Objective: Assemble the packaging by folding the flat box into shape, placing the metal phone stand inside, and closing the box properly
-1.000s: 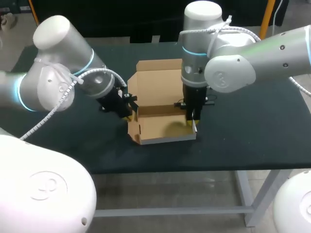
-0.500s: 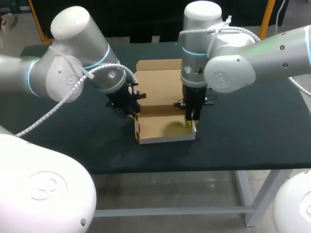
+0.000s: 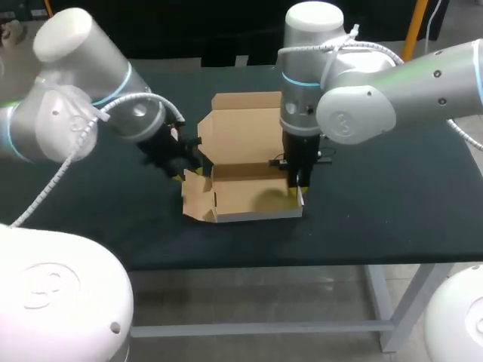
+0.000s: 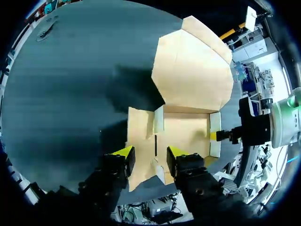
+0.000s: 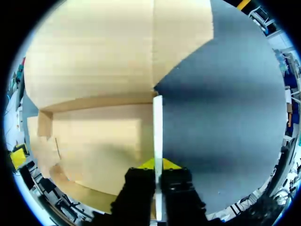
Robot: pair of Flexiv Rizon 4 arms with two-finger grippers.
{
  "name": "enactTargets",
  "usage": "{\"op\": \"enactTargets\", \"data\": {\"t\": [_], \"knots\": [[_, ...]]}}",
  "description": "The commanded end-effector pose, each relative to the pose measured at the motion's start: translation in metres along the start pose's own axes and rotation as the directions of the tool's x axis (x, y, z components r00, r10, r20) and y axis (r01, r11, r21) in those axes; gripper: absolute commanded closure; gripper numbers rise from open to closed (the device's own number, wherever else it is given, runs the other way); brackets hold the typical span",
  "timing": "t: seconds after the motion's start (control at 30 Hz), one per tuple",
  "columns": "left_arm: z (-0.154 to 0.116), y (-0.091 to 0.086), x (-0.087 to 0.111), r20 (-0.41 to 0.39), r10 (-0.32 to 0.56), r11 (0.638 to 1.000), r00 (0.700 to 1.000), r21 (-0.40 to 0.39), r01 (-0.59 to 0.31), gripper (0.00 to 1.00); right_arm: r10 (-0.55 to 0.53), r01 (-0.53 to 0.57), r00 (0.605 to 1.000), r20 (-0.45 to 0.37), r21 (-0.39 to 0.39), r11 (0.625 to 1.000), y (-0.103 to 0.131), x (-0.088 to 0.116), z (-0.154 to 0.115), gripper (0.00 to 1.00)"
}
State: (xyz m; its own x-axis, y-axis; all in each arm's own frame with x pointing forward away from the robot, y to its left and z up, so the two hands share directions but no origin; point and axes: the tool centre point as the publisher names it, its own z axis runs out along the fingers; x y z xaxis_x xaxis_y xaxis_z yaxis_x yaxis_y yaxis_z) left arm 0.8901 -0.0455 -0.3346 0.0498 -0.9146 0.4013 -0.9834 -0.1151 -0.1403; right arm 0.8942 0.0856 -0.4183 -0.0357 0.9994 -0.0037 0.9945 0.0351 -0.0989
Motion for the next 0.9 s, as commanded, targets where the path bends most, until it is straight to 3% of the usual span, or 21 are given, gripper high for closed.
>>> {"op": "enactTargets", "data": {"t": [0.03,0.17,0.37,0.63,0.9], "knots": [[-0.011,0.009,-0.033,-0.205,0.013,1.000,0.979,0.006,-0.012,0.51,0.001,-0.001,1.000,0.004,0.003,1.000,0.001,0.001,0.000,1.00],[-0.009,0.011,-0.046,-0.240,0.020,1.000,0.970,-0.011,-0.024,0.58,0.001,-0.001,1.000,0.004,0.003,1.000,0.001,0.001,0.000,1.00],[0.000,0.012,-0.061,-0.280,0.013,0.999,0.960,-0.029,-0.022,0.57,0.001,-0.001,1.000,0.004,0.003,1.000,0.001,0.001,0.000,1.00],[0.022,0.014,-0.071,-0.319,0.011,0.997,0.948,-0.065,-0.033,0.76,0.001,-0.001,1.000,0.004,0.003,1.000,0.001,0.001,0.000,1.00],[0.036,0.015,-0.068,-0.345,0.020,0.996,0.938,-0.073,-0.048,0.74,0.001,-0.001,1.000,0.004,0.003,1.000,0.001,0.001,0.000,1.00]]}}
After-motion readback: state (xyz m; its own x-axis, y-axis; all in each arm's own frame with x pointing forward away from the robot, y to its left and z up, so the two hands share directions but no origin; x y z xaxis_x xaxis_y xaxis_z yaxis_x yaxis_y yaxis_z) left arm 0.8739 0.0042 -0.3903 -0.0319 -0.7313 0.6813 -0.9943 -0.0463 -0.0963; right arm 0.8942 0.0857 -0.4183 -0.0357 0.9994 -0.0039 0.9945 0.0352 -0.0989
